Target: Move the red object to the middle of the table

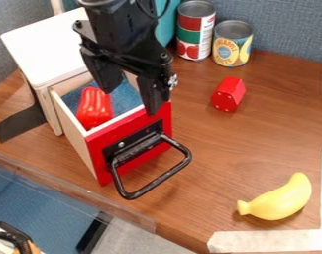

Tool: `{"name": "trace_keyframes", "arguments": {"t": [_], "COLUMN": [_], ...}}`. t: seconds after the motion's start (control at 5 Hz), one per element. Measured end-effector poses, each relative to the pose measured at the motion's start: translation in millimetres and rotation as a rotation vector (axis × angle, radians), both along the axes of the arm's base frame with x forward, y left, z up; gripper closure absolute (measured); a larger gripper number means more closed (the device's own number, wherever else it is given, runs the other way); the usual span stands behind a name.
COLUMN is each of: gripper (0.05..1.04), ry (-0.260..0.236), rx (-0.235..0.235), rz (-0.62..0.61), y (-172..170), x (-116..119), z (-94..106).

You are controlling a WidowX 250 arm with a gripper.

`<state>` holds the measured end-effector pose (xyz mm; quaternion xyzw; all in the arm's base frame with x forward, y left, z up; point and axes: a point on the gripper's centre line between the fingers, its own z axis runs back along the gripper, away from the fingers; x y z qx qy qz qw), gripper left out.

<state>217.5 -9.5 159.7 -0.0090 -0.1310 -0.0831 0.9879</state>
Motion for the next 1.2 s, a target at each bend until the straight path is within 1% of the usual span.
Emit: {"name": "trace_keyframes", "arguments": {"t": [0.2, 0.4, 0.6, 0.8, 1.0, 1.2], "gripper": [0.083, 0.083, 0.083, 0.083, 0.083, 0.083], "ry": [0.015, 0.06, 0.069, 0.078, 0.1, 0.111], "rx": [0.0, -0.001, 0.0, 0.015, 0.055, 0.101], "rz": [0.003, 0.073, 0.122, 0.176, 0.237, 0.281], "y": [0.0, 13.9, 26.9, 42.8, 57.0, 67.7], "x": [-0.8, 1.6, 8.0, 14.2, 20.5, 23.7], "z": [-3.8, -13.0, -14.8, -16.7, -21.9, -26.1]}}
